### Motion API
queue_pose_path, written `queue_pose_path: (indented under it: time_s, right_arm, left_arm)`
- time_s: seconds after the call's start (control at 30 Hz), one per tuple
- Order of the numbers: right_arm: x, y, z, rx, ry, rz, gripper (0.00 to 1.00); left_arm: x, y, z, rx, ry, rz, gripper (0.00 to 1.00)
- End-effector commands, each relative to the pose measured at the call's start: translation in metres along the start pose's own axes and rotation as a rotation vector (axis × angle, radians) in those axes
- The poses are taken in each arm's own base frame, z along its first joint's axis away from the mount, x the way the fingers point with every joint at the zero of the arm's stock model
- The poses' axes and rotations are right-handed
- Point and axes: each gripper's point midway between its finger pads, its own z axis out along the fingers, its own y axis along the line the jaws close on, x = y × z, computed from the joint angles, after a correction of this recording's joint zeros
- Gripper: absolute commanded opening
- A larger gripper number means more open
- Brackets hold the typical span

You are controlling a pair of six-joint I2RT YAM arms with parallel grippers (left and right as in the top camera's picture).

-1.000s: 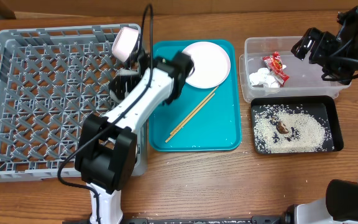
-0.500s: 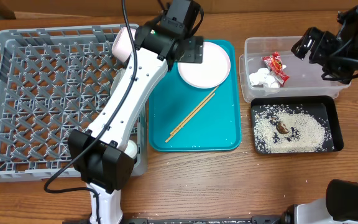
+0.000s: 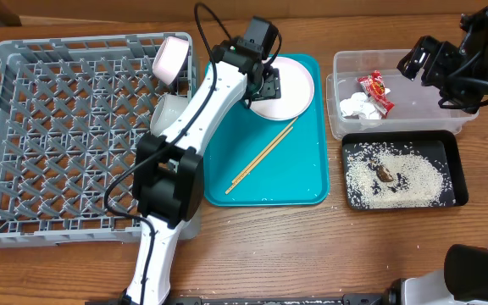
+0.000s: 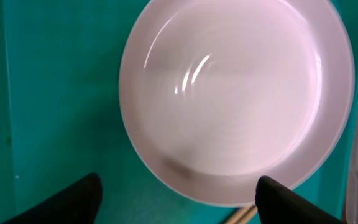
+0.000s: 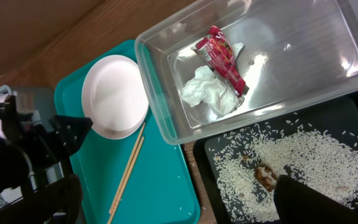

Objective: Sort waste into correct bins and load items into the dishwasher
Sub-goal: 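Move the left gripper to the white plate and grasp its edge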

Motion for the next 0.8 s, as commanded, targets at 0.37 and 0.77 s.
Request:
queue_pose_path:
  time_s: [0.37,0.77]
  right_arm:
    - [-0.004,0.006,-0.011,-0.013,-0.034,-0.013,1.0]
    - [-0.003,0.005,-0.011,-0.012,-0.031,-0.012,1.0]
  left_arm:
    - [0.003,0.028,0.045,-0.102,0.015,-0.227,0.59]
    - [0.011,0.035,0.063,-0.127,0.042,-0.248,0.21]
